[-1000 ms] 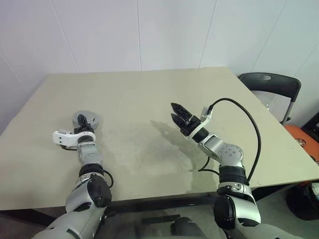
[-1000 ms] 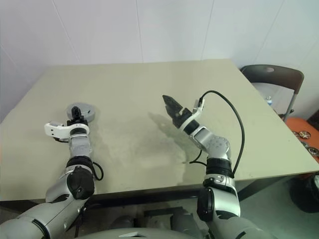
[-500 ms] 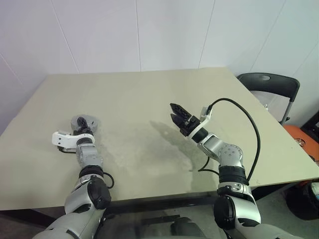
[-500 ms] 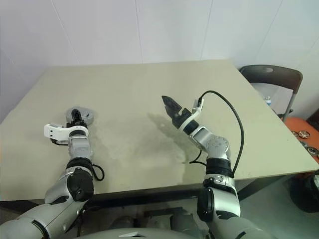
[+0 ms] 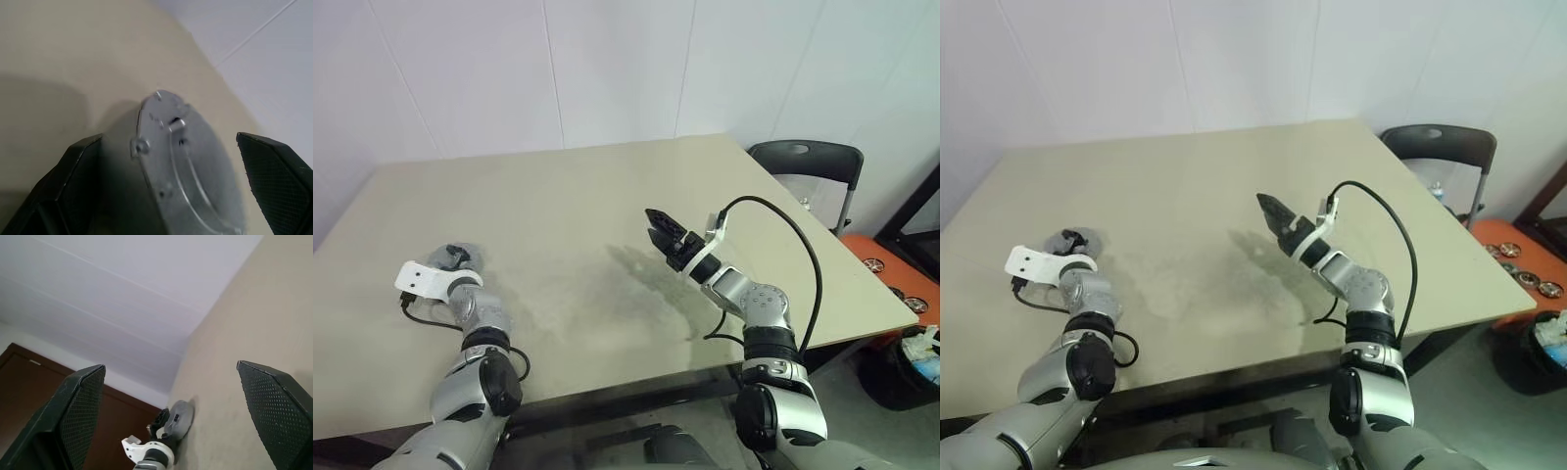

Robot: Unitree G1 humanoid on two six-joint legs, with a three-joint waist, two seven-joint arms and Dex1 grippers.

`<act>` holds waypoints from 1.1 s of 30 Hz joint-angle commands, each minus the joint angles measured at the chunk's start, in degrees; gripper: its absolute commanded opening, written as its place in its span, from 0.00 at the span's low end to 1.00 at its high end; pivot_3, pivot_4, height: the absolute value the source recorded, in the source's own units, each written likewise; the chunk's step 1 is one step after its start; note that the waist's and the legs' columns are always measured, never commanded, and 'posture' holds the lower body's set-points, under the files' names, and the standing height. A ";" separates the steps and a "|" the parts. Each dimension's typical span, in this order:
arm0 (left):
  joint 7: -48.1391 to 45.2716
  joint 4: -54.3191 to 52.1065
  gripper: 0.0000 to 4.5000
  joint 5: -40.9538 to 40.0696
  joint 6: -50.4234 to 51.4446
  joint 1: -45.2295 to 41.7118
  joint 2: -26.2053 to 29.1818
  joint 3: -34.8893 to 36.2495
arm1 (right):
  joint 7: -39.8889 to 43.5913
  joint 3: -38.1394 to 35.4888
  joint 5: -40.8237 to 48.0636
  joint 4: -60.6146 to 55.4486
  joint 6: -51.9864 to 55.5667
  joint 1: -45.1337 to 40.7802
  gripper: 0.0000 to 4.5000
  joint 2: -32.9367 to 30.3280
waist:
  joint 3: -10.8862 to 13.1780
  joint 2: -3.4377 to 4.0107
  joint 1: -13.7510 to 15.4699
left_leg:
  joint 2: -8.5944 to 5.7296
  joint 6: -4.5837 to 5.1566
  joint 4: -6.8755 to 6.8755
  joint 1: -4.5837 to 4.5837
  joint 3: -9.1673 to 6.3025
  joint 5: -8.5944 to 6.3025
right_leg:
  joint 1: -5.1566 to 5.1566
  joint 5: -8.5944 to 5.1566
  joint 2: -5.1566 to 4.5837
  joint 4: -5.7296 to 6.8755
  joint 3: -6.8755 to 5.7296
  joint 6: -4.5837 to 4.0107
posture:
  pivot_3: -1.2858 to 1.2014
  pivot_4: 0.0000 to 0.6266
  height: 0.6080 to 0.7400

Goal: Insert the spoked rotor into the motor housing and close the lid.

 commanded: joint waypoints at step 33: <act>-41.72 -41.87 1.00 4.48 11.02 14.24 2.61 -24.47 | -1.60 8.51 -18.59 -11.93 -17.36 0.68 1.00 -7.89 | 0.05 -0.17 4.22 | -0.11 -0.05 0.12 -0.89 -0.02 0.02 | -0.71 0.00 -0.09 -0.05 -0.06 -0.01 | 0.52 0.00 1.00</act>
